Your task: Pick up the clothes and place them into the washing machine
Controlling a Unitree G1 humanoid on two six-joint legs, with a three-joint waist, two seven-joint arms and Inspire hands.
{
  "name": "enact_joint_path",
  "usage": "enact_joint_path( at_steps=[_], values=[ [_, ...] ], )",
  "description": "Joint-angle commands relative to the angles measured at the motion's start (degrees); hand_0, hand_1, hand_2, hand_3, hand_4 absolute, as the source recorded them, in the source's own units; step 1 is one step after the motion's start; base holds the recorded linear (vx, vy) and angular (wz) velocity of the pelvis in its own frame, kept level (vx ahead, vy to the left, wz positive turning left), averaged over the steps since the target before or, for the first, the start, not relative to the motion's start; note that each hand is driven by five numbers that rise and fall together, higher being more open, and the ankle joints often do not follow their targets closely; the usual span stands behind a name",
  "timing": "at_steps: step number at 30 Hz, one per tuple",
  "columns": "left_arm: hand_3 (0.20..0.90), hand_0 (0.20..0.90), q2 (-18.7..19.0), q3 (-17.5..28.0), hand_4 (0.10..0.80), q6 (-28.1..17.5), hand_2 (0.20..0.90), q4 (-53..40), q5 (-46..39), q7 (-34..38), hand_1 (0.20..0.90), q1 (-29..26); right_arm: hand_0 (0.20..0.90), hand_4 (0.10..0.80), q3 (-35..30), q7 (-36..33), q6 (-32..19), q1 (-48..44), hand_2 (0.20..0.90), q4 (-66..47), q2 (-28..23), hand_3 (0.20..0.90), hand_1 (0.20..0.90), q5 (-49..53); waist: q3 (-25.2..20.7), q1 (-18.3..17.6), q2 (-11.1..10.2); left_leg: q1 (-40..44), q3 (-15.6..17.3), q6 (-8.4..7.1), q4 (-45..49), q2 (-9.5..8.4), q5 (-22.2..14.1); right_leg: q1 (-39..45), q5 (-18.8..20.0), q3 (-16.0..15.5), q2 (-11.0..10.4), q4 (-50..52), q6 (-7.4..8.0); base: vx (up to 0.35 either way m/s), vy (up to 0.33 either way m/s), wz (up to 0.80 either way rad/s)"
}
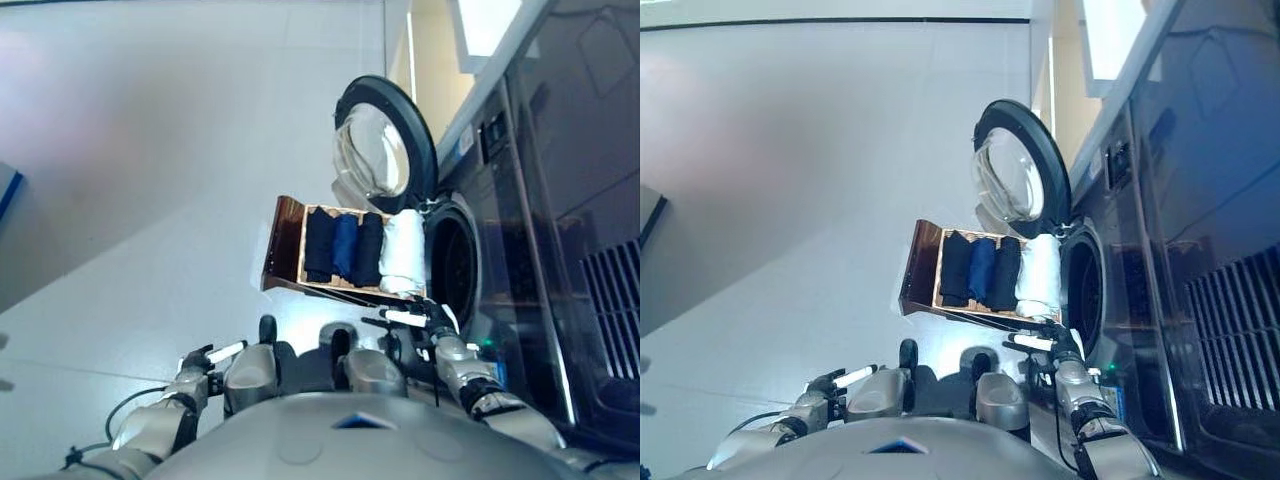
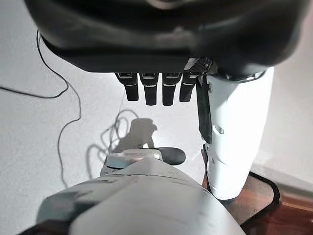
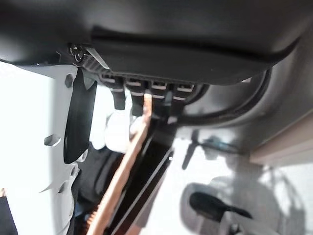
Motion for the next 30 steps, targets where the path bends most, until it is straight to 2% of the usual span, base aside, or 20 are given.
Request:
enact_joint_path(
  at_steps=[1,4,11,13,15,17,20,22,23,24,28,30],
  values=[
    [0.900,0.900,2.4,-0.8,0.800,0.5,0.900,0.5,2.2,1.2,0.900,3.9,0.900,0.800,-0.3,-2.0,-2.6,-1.7,0.900,-2.6,-1.1,0.900,0.900,0.0,-3.6,0.1,0.0,-6.1,2.3,4.37,1.7,-2.68,6.9,8.9,-6.7,0.0,-3.5,1.5,5.20,0.292,0.212,-0.84],
    [0.900,0.900,3.0,-0.9,0.800,0.1,0.900,-0.5,1.3,1.4,0.900,3.4,0.900,0.800,0.2,-1.5,-2.2,-2.9,0.900,-1.8,-0.3,0.900,0.900,0.1,-4.6,0.5,0.0,-5.1,4.5,5.33,0.5,-3.40,6.0,8.3,-6.1,0.6,-5.5,1.5,6.68,0.190,0.144,-0.81],
    [0.900,0.900,3.7,-1.4,0.800,-0.1,0.900,-1.4,1.0,1.6,0.900,2.3,0.900,0.800,0.3,-1.7,-1.7,-3.2,0.900,-0.7,0.7,0.900,0.900,-0.6,-5.6,0.4,-0.7,-4.4,5.0,6.39,1.2,-4.57,3.6,8.1,-5.1,-0.4,-7.4,1.2,8.23,0.146,0.093,-0.24],
    [0.900,0.900,3.8,-1.1,0.800,0.2,0.900,-0.5,1.4,1.7,0.900,2.8,0.900,0.800,0.2,-1.5,-1.8,-3.2,0.900,-0.3,1.0,0.900,0.900,-0.9,-5.8,0.3,-1.2,-3.5,4.9,6.84,1.6,-5.03,2.5,8.0,-3.8,-1.2,-7.7,2.8,9.06,0.104,0.058,0.09],
    [0.900,0.900,4.1,-0.9,0.800,0.2,0.900,-0.3,1.5,1.8,0.900,2.8,0.900,0.800,0.1,-1.5,-2.0,-3.2,0.900,-0.7,1.0,0.900,0.900,-0.7,-5.5,0.2,-1.6,-3.7,5.1,6.76,2.7,-5.40,2.2,7.5,-0.6,-0.6,-7.5,4.2,9.63,0.019,0.009,0.01],
    [0.900,0.900,4.4,-0.8,0.800,0.3,0.900,-0.3,1.5,1.9,0.900,2.6,0.900,0.800,0.0,-1.5,-2.1,-3.1,0.900,-1.1,0.7,0.900,0.900,-0.4,-5.4,0.1,-1.9,-4.4,5.4,6.76,3.5,-5.73,2.3,7.4,0.5,-0.3,-7.1,4.1,9.45,-0.005,0.016,0.09],
    [0.900,0.900,4.3,-0.3,0.800,0.5,0.900,0.3,2.3,1.9,0.900,3.2,0.900,0.800,0.0,-1.6,-2.1,-2.9,0.900,-1.9,0.4,0.900,0.900,-0.7,-6.0,0.6,-2.2,-5.1,5.1,7.72,4.8,-5.95,0.7,8.5,-3.0,-1.4,-7.1,3.7,9.06,0.044,0.051,0.19],
    [0.900,0.900,4.2,-0.1,0.800,0.6,0.900,0.7,2.4,1.9,0.900,3.3,0.900,0.800,0.0,-1.5,-2.1,-2.9,0.900,-1.9,0.4,0.900,0.900,-0.7,-5.9,0.6,-2.3,-5.1,5.0,7.92,5.1,-6.14,0.3,8.2,-2.8,-1.4,-7.2,4.6,9.24,0.013,0.058,0.02],
    [0.900,0.900,4.0,0.2,0.800,0.8,0.900,0.9,2.4,1.8,0.900,3.5,0.900,0.800,-0.4,-1.2,-1.9,-2.8,0.900,-1.3,0.3,0.900,0.900,-0.9,-5.7,0.4,-2.1,-3.9,4.8,8.67,4.5,-6.61,-0.2,5.9,-0.2,-0.9,-7.4,9.2,9.97,0.006,0.083,0.02],
    [0.900,0.900,4.0,0.0,0.800,0.8,0.900,0.8,2.6,1.6,0.900,3.5,0.900,0.800,-0.4,-1.1,-1.8,-2.8,0.900,-1.2,0.2,0.900,0.900,-0.9,-5.3,0.2,-1.8,-3.1,4.4,8.93,3.9,-6.74,-0.2,4.2,0.9,-0.8,-7.2,12.2,9.91,0.003,0.122,0.01],
    [0.900,0.900,4.6,-0.5,0.800,1.2,0.900,0.3,3.0,1.3,0.900,2.6,0.900,0.800,-0.1,-1.4,-1.8,-3.4,0.900,-0.8,0.4,0.900,0.900,-0.7,-2.2,-1.0,-1.1,-0.6,3.5,9.90,3.5,-6.72,-0.7,-1.5,2.6,-1.7,-6.7,23.0,8.26,-0.020,0.096,0.09],
    [0.900,0.900,5.3,0.0,0.800,1.3,0.900,0.2,2.5,1.3,0.900,2.3,0.900,0.800,0.6,-1.6,-1.8,-3.8,0.900,-1.1,0.7,0.900,0.900,-0.8,-1.1,-0.7,-1.0,0.3,3.5,9.86,3.4,-6.21,-1.0,-3.5,1.9,-3.8,-8.0,23.3,7.46,0.023,0.010,0.16]
  ],
)
